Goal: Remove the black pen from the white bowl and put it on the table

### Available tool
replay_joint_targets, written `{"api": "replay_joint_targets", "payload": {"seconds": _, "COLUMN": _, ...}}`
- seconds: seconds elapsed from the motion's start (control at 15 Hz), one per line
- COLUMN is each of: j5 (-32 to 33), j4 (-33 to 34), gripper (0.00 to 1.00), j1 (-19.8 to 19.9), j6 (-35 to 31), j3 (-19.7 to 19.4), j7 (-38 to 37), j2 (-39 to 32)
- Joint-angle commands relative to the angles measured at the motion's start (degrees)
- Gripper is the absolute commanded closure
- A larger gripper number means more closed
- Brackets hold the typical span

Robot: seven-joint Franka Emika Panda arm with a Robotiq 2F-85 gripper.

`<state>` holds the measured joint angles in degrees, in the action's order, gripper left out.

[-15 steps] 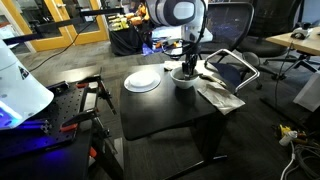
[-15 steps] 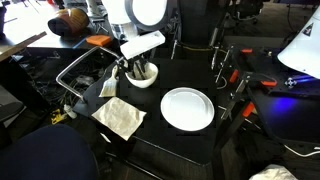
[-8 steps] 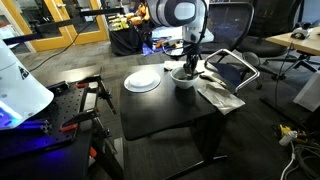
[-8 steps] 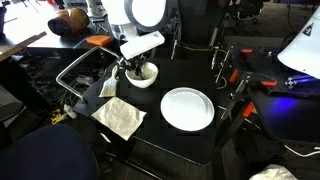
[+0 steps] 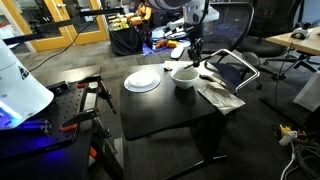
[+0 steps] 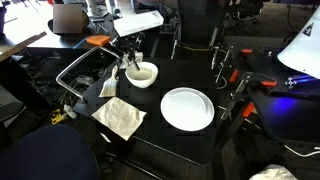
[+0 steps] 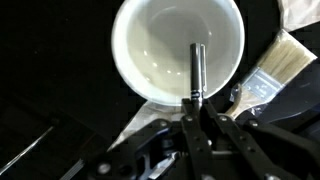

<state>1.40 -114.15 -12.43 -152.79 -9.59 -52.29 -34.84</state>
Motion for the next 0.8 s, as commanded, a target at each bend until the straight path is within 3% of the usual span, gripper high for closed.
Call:
{"api": "replay_joint_targets", "payload": {"seconds": 0.0, "j5": -0.23, "j4": -7.85, "gripper": 0.97, "j1": 0.87, "j6": -0.64, "j3": 0.84, "j7": 2.86, "j2": 8.96}}
{"api": "replay_joint_targets", "payload": {"seconds": 0.27, "j5": -0.49, "j4": -12.69, "gripper": 0.97, "j1": 3.19, "j6": 2.64, "j3": 2.55, "j7": 9.94, "j2": 14.24}}
{"api": "replay_joint_targets", "payload": {"seconds": 0.73, "j5": -3.53, "j4": -23.79, "gripper": 0.97, "j1": 8.10, "j6": 1.49, "j3": 3.92, "j7": 21.43, "j2": 18.76}}
